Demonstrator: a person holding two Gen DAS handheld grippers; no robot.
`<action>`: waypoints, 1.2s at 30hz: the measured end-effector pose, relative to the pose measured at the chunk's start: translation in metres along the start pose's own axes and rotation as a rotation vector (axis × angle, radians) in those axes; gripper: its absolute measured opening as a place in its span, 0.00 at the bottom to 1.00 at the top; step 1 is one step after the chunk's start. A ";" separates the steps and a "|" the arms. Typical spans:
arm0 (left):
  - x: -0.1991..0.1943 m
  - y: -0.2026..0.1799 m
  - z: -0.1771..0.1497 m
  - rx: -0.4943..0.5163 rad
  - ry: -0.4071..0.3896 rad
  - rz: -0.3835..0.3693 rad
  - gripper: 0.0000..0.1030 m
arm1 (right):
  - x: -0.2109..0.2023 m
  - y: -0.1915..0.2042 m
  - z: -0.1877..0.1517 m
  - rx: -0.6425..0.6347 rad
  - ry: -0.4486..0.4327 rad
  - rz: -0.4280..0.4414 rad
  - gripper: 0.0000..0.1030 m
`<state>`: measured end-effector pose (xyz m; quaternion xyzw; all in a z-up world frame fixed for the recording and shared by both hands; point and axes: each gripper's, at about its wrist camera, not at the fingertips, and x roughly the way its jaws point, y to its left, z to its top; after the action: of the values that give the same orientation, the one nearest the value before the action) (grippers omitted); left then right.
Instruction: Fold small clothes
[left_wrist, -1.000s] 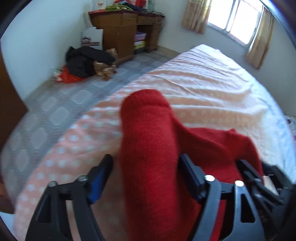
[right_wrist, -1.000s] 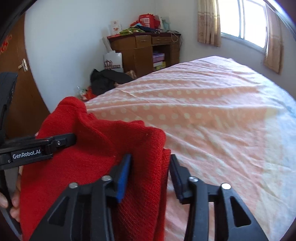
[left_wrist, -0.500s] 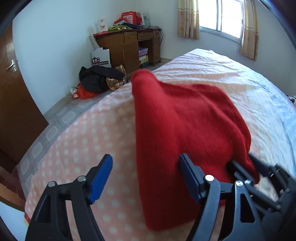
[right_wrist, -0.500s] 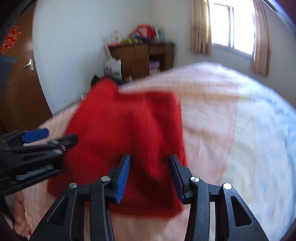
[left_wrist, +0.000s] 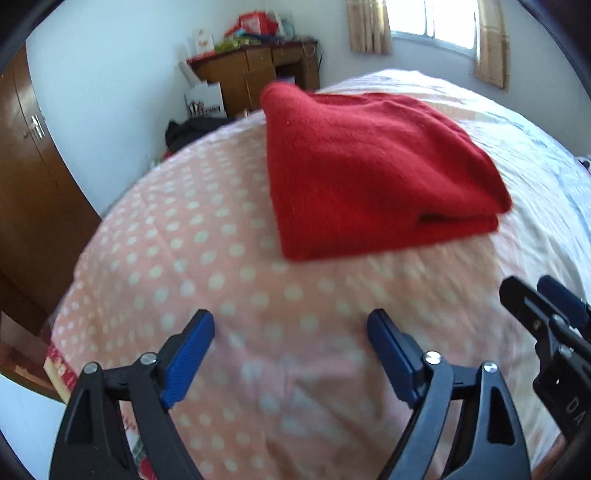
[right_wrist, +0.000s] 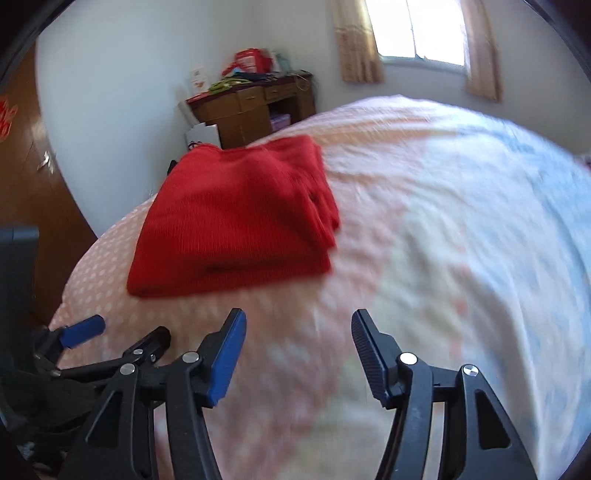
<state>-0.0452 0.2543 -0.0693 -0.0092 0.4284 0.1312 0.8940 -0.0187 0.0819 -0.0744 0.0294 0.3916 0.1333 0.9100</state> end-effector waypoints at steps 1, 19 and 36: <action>-0.004 -0.002 -0.005 0.015 0.005 0.005 0.88 | -0.003 0.000 -0.006 0.010 0.008 -0.014 0.59; -0.127 0.017 -0.059 0.018 -0.209 -0.019 0.97 | -0.113 0.021 -0.044 -0.022 -0.058 -0.126 0.59; -0.215 0.018 -0.055 0.052 -0.484 -0.029 1.00 | -0.243 0.049 -0.027 -0.014 -0.468 -0.177 0.77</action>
<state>-0.2201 0.2161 0.0630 0.0395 0.2045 0.1057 0.9723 -0.2087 0.0631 0.0862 0.0186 0.1702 0.0454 0.9842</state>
